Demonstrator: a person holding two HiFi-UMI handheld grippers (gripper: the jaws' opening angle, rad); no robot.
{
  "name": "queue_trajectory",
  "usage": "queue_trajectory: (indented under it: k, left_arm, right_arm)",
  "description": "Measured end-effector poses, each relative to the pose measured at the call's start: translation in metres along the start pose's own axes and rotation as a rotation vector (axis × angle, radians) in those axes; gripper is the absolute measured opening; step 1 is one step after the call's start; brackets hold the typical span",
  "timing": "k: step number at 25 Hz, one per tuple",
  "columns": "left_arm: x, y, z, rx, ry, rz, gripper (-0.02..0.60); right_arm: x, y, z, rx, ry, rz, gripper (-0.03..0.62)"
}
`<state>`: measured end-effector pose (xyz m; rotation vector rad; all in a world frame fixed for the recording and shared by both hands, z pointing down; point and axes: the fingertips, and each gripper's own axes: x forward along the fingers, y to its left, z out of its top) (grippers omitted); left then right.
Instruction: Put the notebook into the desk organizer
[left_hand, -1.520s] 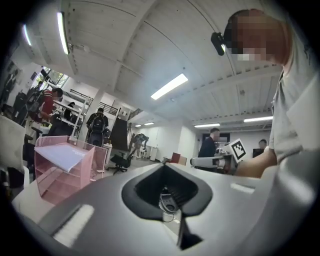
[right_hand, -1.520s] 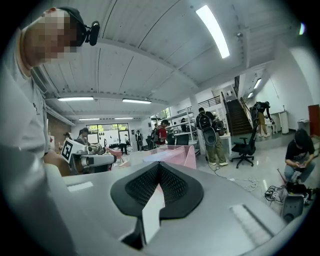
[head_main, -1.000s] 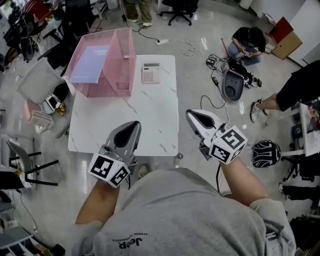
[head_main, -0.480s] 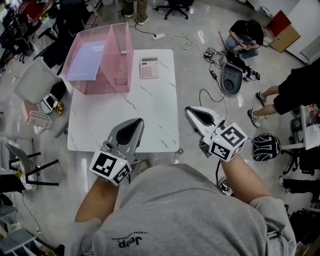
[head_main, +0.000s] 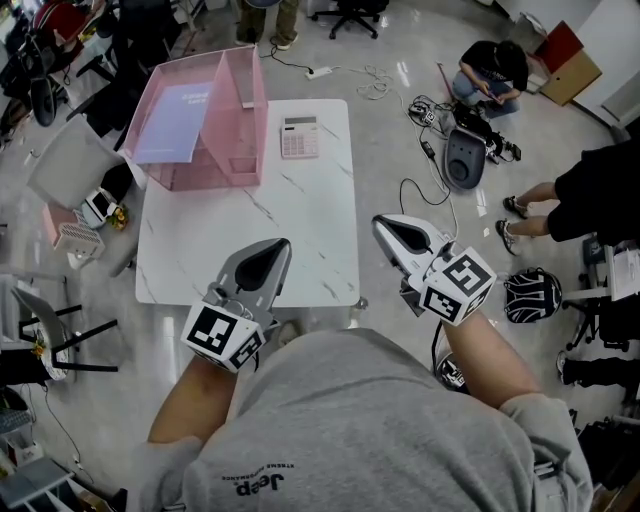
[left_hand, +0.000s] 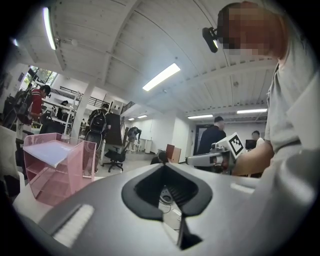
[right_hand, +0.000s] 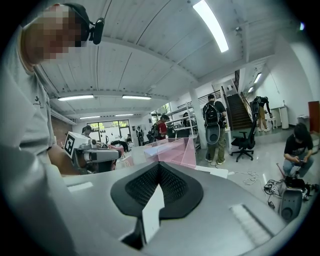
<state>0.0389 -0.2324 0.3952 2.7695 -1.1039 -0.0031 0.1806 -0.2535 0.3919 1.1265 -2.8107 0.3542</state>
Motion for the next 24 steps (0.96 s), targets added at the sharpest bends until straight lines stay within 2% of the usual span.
queue_trajectory:
  k: [24]
  left_arm:
    - [0.0048, 0.0046, 0.0043, 0.021, -0.009, 0.002, 0.057]
  right_arm:
    - [0.0032, -0.0076, 0.0056, -0.024, 0.008, -0.011, 0.0]
